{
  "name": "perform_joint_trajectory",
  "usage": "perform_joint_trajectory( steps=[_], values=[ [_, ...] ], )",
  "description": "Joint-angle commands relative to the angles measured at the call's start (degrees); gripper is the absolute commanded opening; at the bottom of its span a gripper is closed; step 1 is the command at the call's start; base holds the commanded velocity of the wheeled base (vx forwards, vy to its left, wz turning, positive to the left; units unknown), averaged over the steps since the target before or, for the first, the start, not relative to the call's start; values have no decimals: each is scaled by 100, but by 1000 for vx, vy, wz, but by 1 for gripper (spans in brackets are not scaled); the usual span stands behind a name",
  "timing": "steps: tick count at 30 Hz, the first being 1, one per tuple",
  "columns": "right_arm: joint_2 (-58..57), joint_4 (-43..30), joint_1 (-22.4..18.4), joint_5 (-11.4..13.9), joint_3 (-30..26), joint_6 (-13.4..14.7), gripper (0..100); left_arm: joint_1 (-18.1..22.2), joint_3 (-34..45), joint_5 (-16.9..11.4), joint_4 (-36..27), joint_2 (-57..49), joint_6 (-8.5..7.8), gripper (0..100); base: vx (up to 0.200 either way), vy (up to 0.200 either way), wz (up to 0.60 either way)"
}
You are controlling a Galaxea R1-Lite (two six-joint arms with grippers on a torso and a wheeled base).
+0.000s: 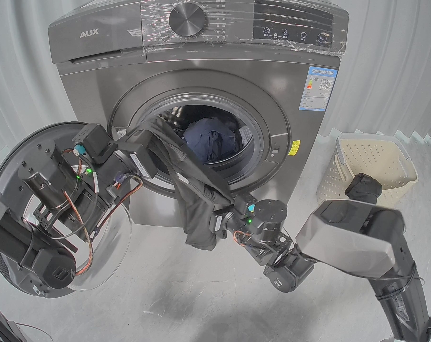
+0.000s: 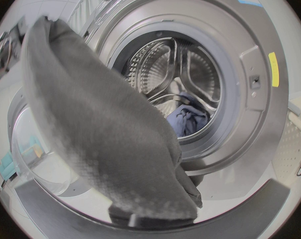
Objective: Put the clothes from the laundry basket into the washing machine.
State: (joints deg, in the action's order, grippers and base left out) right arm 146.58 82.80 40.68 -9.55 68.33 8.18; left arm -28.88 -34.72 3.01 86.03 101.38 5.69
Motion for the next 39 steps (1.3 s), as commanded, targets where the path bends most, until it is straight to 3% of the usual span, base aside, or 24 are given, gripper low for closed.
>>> perform_joint_trajectory(
  steps=[1, 7, 13, 17, 26, 27, 39],
  values=[
    [-710, 8, -333, 14, -346, 17, 0, 339, 167, -125, -78, 40, -7, 0, 0, 0, 0],
    [-1149, -9, -421, 14, -408, 17, 0, 445, 677, -424, -271, 207, -103, 0, 0, 0, 0],
    [-1395, -1, -289, -3, -417, 26, 0, 295, 1072, -477, -34, 752, -218, 0, 0, 0, 0],
    [-1545, -9, -122, -12, -417, 26, 0, 242, 1239, -556, 274, 1165, -376, 0, 0, 0, 0],
    [-1606, -44, 54, -12, -408, 26, 0, 190, 1275, -574, 274, 1200, -411, 0, 0, 0, 0],
    [-1606, -36, 63, -12, -408, 26, 0, 181, 1292, -591, 274, 1200, -402, 100, 0, 0, 0],
    [-1712, -88, 230, -30, -373, 26, 0, 84, 1635, -670, 274, 1350, -429, 100, 0, 0, 0]
  ],
)
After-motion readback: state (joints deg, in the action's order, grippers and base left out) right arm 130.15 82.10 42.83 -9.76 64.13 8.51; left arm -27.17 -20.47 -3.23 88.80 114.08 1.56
